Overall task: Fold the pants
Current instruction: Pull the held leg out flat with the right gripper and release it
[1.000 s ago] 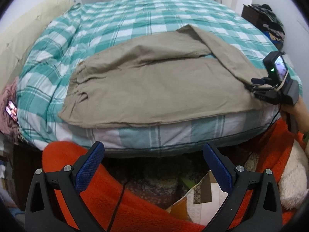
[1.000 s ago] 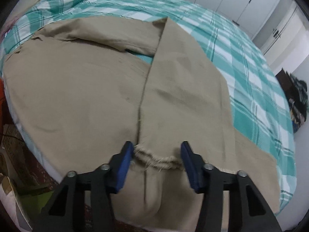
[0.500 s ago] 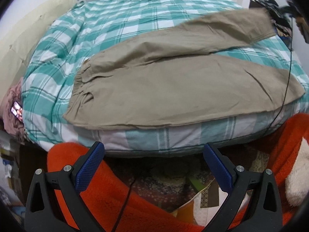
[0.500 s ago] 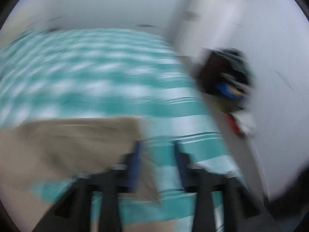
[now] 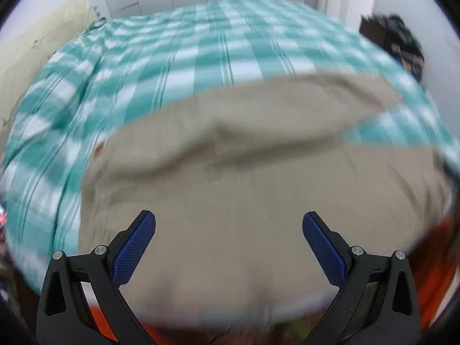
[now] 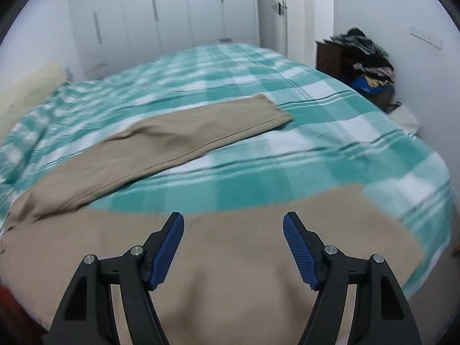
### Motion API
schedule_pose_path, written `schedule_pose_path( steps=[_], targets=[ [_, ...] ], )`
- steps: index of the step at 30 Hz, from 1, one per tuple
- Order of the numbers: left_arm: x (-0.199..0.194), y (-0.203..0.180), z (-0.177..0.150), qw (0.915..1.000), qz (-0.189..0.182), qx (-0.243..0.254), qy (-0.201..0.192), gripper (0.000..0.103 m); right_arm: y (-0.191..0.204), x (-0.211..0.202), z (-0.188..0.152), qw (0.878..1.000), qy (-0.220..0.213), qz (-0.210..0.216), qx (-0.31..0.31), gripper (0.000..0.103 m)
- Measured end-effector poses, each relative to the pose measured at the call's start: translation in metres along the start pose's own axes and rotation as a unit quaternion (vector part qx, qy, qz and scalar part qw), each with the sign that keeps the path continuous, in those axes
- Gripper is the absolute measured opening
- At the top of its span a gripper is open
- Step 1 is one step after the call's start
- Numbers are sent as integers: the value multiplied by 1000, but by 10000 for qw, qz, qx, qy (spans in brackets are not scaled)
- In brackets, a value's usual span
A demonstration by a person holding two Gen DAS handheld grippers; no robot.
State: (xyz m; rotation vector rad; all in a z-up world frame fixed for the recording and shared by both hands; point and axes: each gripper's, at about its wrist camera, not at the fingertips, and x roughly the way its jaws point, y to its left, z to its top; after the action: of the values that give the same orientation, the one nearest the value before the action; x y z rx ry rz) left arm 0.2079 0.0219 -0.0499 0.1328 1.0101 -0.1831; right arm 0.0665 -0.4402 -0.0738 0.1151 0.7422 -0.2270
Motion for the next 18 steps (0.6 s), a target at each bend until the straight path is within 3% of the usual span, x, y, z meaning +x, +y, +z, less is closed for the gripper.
schedule_pose_path(
  steps=[3,6,7,8,9,10,11,13,16,18],
  targets=[
    [42,-9,59,9989,-203,20,-422,102,27,-13,-12,9994,-115,184,-263,71],
    [108,-30,89,9989,-37,171,-432,102,47,-18,-11,9954,-487,190,-801,80],
    [133,-36,88,9994,66,251,-247,102,49,-14,-12,9951,-473,170,-857,81],
    [172,-46,82,9985,242,446,225,101,51,-7,-15,9956,-343,178,-856,81],
    [203,-53,70,9940,372,716,736,101,51,1,-20,9964,-116,247,-802,81],
    [217,-60,62,9896,436,975,961,100,49,6,-21,9966,-14,298,-763,81],
    [214,-65,58,9882,490,1242,750,100,48,11,-22,9968,73,341,-715,81],
    [200,-73,67,9825,423,1609,832,99,39,19,-17,9973,116,393,-607,81],
    [164,-93,89,9800,-274,1884,586,99,28,23,-11,9978,82,473,-454,81],
    [156,-125,105,9737,-694,2127,435,100,19,26,-7,9977,112,590,-302,81]
  ],
)
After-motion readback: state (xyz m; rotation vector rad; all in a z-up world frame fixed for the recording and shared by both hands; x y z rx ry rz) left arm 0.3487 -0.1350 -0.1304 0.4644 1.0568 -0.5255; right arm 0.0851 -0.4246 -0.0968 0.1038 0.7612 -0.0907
